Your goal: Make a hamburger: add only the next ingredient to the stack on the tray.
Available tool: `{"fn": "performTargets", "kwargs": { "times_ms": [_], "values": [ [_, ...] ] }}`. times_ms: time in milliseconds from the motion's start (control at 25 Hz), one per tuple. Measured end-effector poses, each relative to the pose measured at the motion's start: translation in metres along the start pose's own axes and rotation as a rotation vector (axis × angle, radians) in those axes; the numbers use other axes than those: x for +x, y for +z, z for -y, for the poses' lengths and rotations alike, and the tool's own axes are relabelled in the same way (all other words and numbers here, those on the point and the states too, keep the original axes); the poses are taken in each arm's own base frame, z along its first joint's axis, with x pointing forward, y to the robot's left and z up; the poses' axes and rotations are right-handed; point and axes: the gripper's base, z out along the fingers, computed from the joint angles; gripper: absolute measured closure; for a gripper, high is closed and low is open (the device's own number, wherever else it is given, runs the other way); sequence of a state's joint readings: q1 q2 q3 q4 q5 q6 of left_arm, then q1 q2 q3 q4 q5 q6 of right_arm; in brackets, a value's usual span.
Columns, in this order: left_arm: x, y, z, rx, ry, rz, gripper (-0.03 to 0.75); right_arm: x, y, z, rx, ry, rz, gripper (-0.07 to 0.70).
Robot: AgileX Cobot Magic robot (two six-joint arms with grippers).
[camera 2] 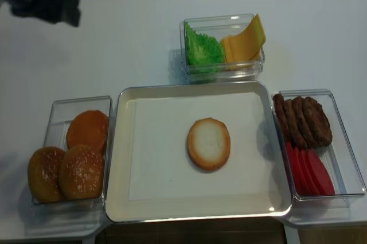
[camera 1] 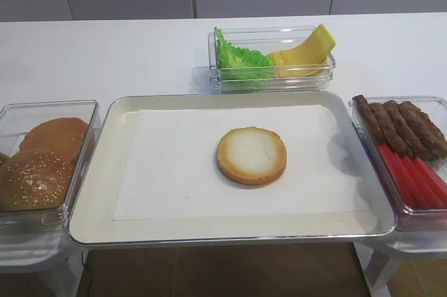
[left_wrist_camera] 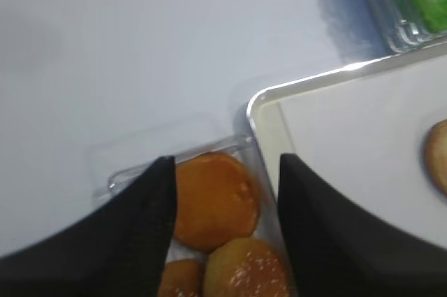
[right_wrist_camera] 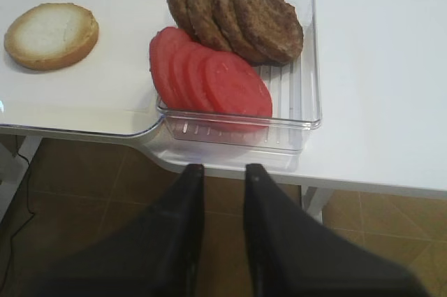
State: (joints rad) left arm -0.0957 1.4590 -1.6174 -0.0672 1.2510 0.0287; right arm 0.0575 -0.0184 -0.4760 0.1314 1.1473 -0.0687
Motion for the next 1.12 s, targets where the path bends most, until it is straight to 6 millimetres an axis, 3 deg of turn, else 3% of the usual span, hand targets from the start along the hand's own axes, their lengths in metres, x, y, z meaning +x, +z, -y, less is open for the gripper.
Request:
{"fn": "performTargets", "kwargs": {
  "times_ms": [240,720,1120],
  "values": [
    [0.051,-0.020,-0.026,-0.071,-0.088,-0.029,0.363,0.000,0.000,0.000,0.000,-0.002,0.000,0.479],
    [0.170,-0.060,-0.014,-0.121,-0.091,0.037,0.363,0.000,0.000,0.000,0.000,-0.004,0.000,0.479],
    [0.268,-0.059,-0.003,-0.127,-0.085,0.154,0.363,0.000,0.000,0.000,0.000,-0.004,0.000,0.479]
  ]
}}
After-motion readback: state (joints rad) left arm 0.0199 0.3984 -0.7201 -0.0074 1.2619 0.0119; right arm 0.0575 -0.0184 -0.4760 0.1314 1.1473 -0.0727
